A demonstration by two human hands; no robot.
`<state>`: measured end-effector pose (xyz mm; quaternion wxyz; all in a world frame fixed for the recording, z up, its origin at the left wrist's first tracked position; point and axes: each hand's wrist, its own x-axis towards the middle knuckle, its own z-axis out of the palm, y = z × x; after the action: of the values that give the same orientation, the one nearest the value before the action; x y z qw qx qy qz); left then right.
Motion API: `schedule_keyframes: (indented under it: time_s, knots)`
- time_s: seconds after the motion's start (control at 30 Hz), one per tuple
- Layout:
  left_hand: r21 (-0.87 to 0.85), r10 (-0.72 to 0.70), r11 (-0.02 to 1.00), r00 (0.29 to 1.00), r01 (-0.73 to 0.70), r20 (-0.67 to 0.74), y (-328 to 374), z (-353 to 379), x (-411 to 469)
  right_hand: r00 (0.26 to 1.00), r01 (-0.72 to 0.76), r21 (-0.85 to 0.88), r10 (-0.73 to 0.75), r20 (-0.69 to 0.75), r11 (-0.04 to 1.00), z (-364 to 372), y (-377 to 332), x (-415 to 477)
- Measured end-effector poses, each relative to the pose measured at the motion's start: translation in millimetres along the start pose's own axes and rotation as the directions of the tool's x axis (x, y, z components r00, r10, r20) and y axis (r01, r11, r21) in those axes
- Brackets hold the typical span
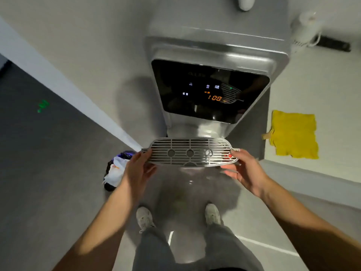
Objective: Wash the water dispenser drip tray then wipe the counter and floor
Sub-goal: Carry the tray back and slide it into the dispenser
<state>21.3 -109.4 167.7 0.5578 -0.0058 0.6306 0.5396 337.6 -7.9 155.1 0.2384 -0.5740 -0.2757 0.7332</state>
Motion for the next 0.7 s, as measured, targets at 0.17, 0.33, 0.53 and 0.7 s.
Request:
schedule_keyframes:
  time_s: [0.17, 0.33, 0.53, 0.7]
  knots:
    - [0.134, -0.079, 0.989, 0.984, 0.058, 0.157, 10, -14, 70, 0.989, -0.006, 0.051, 0.013, -0.146, 0.999, 18, 23, 29]
    - [0.273, -0.107, 0.961, 0.973, 0.048, 0.204, 5, -12, 138, 0.967, 0.022, 0.113, 0.007, -0.255, 0.993, 22, 47, 75]
    - [0.341, -0.113, 0.939, 0.981, 0.053, 0.158, -17, 11, 206, 0.948, 0.038, 0.133, 0.006, -0.319, 0.99, 8, 72, 137]
    - [0.348, -0.107, 0.935, 0.988, 0.063, 0.109, -44, 23, 248, 0.914, 0.046, 0.203, 0.041, -0.405, 0.978, 0, 78, 181]
